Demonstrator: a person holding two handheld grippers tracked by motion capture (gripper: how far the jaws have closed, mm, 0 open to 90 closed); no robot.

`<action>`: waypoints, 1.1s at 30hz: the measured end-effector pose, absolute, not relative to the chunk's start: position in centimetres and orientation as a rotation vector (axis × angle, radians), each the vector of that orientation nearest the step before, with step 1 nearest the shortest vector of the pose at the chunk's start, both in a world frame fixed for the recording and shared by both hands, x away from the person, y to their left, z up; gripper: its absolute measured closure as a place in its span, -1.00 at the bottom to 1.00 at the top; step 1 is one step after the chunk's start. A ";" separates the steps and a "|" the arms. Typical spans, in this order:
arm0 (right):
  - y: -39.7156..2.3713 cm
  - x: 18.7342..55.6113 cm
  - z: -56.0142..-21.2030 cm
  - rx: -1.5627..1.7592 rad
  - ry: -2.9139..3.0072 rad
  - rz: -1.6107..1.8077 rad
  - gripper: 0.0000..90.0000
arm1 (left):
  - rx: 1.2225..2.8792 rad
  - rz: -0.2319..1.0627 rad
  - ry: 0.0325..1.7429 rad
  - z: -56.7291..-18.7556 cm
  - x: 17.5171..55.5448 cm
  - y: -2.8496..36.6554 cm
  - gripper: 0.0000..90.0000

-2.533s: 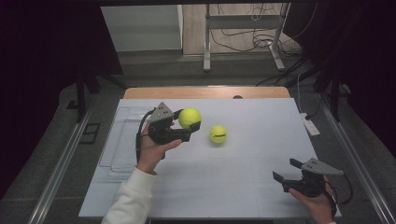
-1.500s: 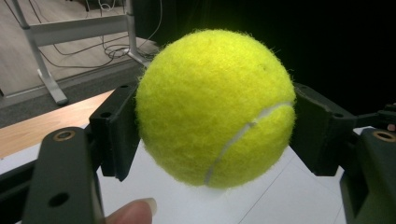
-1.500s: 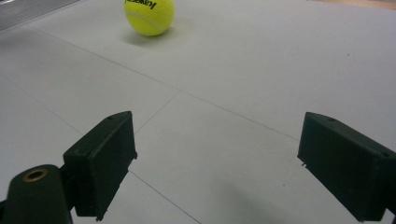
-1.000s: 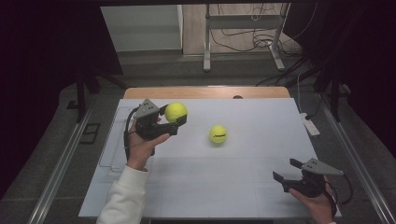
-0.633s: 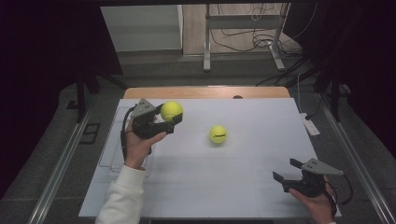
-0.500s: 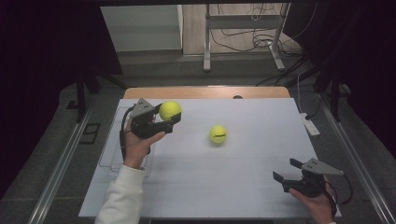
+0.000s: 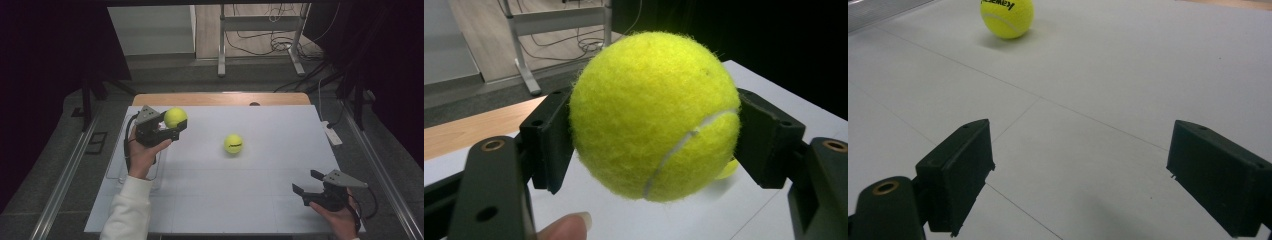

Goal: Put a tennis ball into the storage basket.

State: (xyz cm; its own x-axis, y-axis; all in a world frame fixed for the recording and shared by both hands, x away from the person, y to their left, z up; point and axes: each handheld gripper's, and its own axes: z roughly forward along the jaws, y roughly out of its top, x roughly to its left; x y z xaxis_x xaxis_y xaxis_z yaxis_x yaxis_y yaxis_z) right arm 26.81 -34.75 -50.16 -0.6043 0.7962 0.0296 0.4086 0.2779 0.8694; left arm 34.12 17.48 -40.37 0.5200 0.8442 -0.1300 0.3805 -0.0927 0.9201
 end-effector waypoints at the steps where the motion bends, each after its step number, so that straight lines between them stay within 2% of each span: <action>1: -34.7 26.8 -50.2 1.087 2.140 1.268 -0.75 | 1.690 0.542 1.050 -40.4 34.2 17.6 -0.41; 33: -34.7 26.8 -50.2 1.084 2.137 1.267 -0.75 | 1.659 0.583 1.170 -41.4 35.0 20.5 -0.41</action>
State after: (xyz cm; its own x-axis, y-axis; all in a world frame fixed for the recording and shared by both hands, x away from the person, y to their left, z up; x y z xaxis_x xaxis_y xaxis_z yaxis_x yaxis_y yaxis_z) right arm 26.78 -34.75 -50.17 -0.6036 0.7968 0.0274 0.4062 0.2777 0.8705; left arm 34.97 20.47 -41.40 0.4194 0.8959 -0.1463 0.4231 -0.0504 0.9047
